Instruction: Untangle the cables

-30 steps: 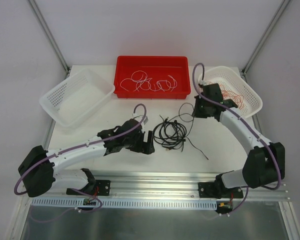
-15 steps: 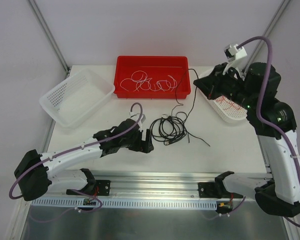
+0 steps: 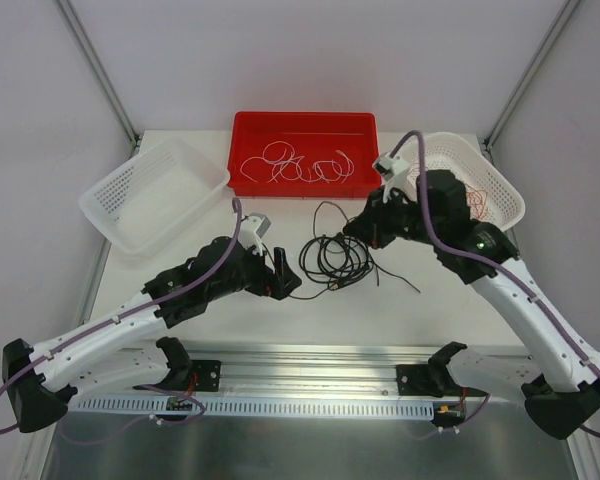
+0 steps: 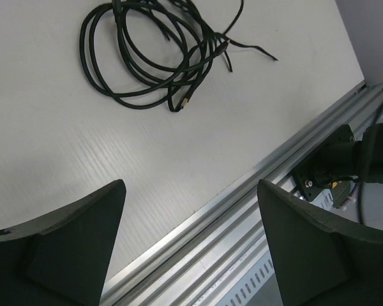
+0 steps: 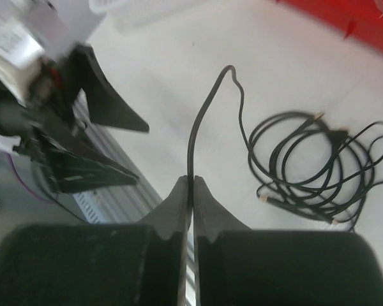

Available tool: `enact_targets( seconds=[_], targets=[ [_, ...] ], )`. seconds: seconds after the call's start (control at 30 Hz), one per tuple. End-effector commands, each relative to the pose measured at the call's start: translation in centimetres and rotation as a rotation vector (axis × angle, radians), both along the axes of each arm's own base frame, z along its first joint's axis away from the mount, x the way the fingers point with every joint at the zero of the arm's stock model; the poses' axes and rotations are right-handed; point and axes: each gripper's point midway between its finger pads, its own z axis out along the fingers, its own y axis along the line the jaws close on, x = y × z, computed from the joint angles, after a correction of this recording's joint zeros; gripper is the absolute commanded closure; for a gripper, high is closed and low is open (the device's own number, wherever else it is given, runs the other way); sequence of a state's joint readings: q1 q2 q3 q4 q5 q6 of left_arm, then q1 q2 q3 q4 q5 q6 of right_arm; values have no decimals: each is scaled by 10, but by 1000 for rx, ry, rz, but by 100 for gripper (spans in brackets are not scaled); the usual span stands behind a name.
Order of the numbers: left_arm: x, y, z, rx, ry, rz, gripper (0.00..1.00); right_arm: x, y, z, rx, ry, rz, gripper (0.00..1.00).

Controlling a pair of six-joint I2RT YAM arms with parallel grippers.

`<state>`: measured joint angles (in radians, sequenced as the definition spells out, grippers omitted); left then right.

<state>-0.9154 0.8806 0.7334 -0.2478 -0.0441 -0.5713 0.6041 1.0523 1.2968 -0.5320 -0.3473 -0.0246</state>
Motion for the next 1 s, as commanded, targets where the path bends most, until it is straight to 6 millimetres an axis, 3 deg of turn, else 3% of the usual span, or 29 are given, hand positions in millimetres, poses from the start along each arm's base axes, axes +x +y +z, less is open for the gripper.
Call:
enact_targets(
  seconds=[0.0, 0.1, 0.13, 0.2, 0.23, 0.43, 0.57, 0.63, 0.67, 0.8, 0.83, 0.97],
  targets=[
    [9, 1, 40, -48, -108, 11, 15, -11, 23, -24, 17, 24, 81, 99],
    [12, 0, 44, -51, -114, 21, 15, -17, 36, -48, 10, 77, 93, 99],
    [14, 0, 45, -50, -113, 34, 16, -23, 41, -68, -12, 116, 100, 99],
    [18, 2, 41, -42, -100, 64, 16, -25, 49, -86, -34, 138, 110, 98],
    [20, 3, 39, -37, -99, 82, 16, -26, 54, -108, -82, 172, 103, 98],
    [33, 33, 11, 85, -103, 222, 16, -34, 72, -182, -236, 316, 82, 93],
    [32, 40, -6, 149, -87, 226, 15, -35, 77, -208, -292, 366, 65, 89],
    [33, 42, -10, 173, -89, 230, 15, -33, 74, -216, -337, 376, 46, 75],
    [35, 42, -17, 207, -87, 223, 15, -32, 72, -219, -355, 378, 33, 59],
    [39, 44, -38, 317, -68, 203, 15, -21, 50, -216, -403, 330, -74, 47],
    [39, 43, -41, 330, -61, 197, 15, -9, 39, -213, -436, 292, -155, 45],
    [37, 23, -55, 374, -6, 101, 14, 0, 6, -204, -485, 243, -292, 27]
  ],
)
